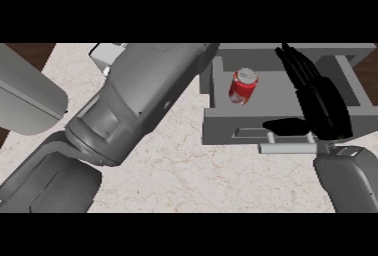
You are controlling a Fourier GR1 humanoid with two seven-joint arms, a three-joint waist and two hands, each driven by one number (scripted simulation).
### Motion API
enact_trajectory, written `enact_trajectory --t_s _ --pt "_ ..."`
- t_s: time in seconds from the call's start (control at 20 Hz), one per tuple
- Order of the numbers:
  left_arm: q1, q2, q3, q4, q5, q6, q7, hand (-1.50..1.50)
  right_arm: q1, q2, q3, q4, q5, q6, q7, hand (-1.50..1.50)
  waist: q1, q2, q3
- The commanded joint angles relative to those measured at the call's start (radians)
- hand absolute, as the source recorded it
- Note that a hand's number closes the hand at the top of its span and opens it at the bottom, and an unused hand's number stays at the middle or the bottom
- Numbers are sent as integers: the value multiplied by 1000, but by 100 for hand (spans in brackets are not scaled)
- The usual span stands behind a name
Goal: Pick up the can, place it into the drawer and close the drawer
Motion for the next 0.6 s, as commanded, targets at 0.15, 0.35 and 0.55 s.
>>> enact_trajectory --t_s 0.15,0.35,0.55 --pt "18 30 15 -27 -15 -24 13 -150 -155 62 22 371 148 -170 -86 -150 36 -4 0" --pt "105 93 27 -71 -20 -60 -5 -150 -210 114 26 505 211 -267 -85 -150 43 -11 -1" --pt "76 119 9 -96 -43 -56 80 -150 -290 115 -40 702 232 -405 -140 -150 58 -10 0"
